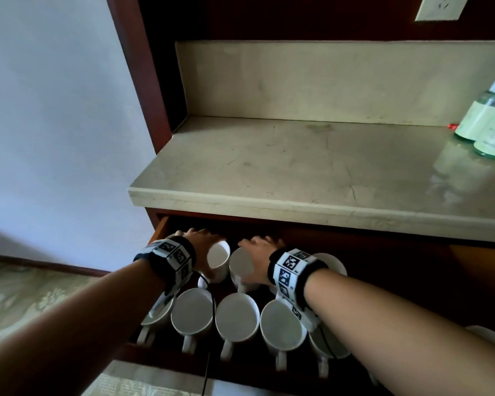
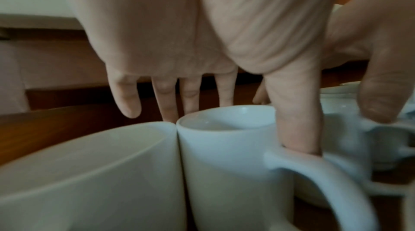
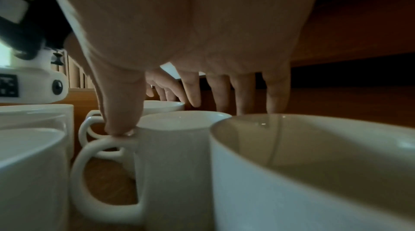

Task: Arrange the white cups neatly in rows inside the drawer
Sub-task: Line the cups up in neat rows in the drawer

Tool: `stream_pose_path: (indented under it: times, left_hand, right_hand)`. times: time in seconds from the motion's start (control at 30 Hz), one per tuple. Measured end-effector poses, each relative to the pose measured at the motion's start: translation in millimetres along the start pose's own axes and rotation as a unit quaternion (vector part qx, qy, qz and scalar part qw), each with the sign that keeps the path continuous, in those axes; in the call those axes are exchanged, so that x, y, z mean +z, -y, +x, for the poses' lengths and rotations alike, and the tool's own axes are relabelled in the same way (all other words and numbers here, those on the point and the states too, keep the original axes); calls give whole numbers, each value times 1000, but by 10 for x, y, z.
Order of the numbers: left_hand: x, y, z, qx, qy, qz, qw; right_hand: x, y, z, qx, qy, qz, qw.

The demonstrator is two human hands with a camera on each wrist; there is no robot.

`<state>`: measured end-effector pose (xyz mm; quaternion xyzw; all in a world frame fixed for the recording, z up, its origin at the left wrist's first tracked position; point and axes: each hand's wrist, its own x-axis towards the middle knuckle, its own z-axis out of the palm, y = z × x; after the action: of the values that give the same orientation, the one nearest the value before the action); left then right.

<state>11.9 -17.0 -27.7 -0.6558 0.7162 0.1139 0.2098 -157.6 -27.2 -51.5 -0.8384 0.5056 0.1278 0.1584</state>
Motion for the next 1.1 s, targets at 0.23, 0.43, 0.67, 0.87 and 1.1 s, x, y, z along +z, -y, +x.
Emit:
stream_pose_path:
  times: [0.23,0.43,0.67,0.87,1.1]
  left_hand:
    - [103,31,22,2,-34,-22,999]
    - [121,24,30,-1,-40,-31,999]
    - [118,272,-19,-14,-46,-45,998]
    - [183,482,96,-27,-25,46,998]
    - [147,481,170,-10,-18,93,995]
  right_hand:
    - [-142,233,49,24,56,-25,998]
    - [-227,289,-58,-7,63,-86,994]
    - [-272,85,-87,18,47,-9,999]
    - [-224,-324,-181,58,70,-59,994]
    - [-135,-324,-172,63,83,-66,992]
